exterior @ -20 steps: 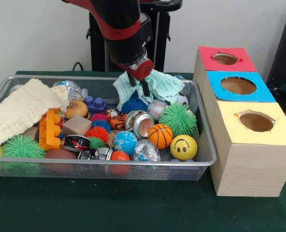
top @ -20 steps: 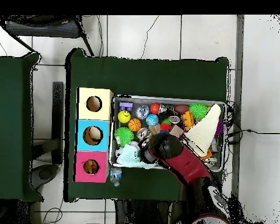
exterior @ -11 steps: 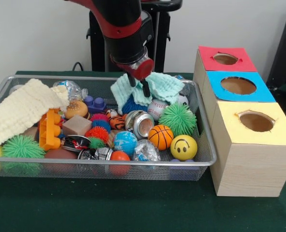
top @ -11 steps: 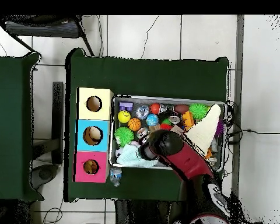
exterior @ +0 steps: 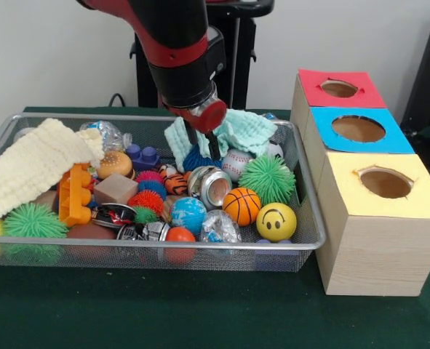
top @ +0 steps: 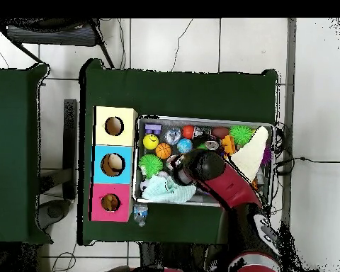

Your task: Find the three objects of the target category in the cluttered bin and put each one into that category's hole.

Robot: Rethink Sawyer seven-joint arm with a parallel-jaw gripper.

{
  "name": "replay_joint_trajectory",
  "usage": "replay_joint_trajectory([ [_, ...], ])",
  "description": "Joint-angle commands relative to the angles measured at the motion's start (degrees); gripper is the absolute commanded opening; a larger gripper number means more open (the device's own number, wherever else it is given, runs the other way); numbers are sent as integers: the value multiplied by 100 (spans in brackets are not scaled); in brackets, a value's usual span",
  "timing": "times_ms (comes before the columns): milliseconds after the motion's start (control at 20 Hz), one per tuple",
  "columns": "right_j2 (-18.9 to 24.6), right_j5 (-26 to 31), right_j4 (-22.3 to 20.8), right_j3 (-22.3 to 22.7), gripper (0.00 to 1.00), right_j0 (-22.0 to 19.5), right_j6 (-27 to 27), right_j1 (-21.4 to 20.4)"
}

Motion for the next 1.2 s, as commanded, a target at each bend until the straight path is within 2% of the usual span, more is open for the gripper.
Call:
replay_joint_trajectory([
  [50, 108, 156, -51, -646, 100, -19, 992, 183],
  [350, 137, 221, -101, -988, 100, -132, 870, 424],
  [650, 177, 196, -124, -1119, 100, -246, 761, 608],
  [900, 249, -3, -115, -1044, 100, -390, 672, 726],
  [1200, 49, 70, -228, -859, 100, -305, 798, 650],
])
